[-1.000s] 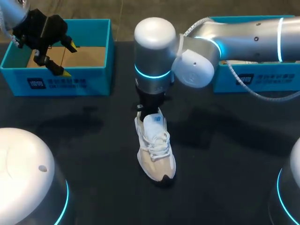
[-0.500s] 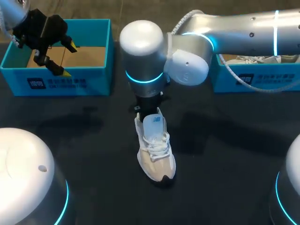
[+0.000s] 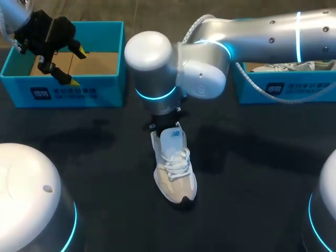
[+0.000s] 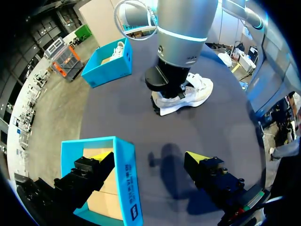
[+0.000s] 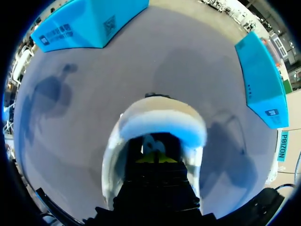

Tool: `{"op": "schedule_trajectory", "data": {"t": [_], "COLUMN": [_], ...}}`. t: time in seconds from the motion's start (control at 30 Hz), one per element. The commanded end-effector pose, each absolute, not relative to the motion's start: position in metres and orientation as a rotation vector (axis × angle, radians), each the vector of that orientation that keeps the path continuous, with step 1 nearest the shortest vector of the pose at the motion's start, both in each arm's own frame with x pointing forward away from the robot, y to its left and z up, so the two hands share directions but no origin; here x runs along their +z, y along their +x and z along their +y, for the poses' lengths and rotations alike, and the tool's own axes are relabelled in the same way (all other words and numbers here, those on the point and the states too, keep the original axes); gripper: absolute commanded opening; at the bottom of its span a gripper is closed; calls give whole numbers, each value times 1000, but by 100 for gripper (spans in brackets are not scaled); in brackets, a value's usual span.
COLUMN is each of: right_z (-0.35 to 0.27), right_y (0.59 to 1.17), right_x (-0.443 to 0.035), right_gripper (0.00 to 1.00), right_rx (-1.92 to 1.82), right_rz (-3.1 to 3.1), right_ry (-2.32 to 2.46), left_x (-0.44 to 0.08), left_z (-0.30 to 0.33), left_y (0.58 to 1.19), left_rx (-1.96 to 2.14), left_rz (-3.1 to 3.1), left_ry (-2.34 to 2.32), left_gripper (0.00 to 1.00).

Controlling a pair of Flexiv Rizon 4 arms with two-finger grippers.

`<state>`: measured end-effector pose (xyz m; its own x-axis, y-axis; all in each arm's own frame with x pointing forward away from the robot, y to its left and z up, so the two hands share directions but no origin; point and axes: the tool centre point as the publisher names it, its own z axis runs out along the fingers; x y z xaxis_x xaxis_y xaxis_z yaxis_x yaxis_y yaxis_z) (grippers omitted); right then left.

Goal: Take the shoe out of the shoebox, open the shoe tongue, remove and reinsert the insole, then place the shoe into the shoebox

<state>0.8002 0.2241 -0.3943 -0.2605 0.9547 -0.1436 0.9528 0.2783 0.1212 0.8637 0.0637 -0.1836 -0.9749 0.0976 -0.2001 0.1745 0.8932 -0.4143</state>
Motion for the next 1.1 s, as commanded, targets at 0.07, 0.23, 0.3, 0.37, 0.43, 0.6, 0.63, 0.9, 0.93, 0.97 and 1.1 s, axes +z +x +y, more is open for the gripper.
{"op": "schedule_trajectory", "data": {"t": [0.07,0.23,0.3,0.37,0.43,0.6,0.63,0.9,0.93,0.97,1.1], "right_z": [231,235,236,236,235,234,234,233,233,233,233], "right_y": [803,800,798,795,791,786,785,787,787,787,787], "right_x": [-405,-406,-403,-397,-390,-369,-367,-351,-351,-351,-351], "right_gripper": [0,0,0,0,0,0,0,0,0,0,0], "right_rx": [15,22,21,17,22,27,25,-44,-44,-44,-44], "right_rz": [2383,2409,2418,2417,2407,2391,2389,2455,2455,2455,2455], "right_ry": [1783,1801,1811,1820,1826,1832,1831,1854,1854,1854,1854], "left_x": [-183,-183,-183,-183,-183,-183,-183,-183,-183,-183,-183], "left_z": [64,64,64,64,64,64,64,64,64,64,64], "left_y": [862,862,862,862,862,862,862,862,862,862,862], "left_rx": [-651,-651,-651,-651,-651,-651,-651,-651,-651,-651,-651], "left_rz": [2886,2886,2886,2886,2886,2886,2886,2886,2886,2886,2886], "left_ry": [209,209,209,209,209,209,209,209,209,209,209], "left_gripper": [100,100,100,100,100,100,100,100,100,100,100]}}
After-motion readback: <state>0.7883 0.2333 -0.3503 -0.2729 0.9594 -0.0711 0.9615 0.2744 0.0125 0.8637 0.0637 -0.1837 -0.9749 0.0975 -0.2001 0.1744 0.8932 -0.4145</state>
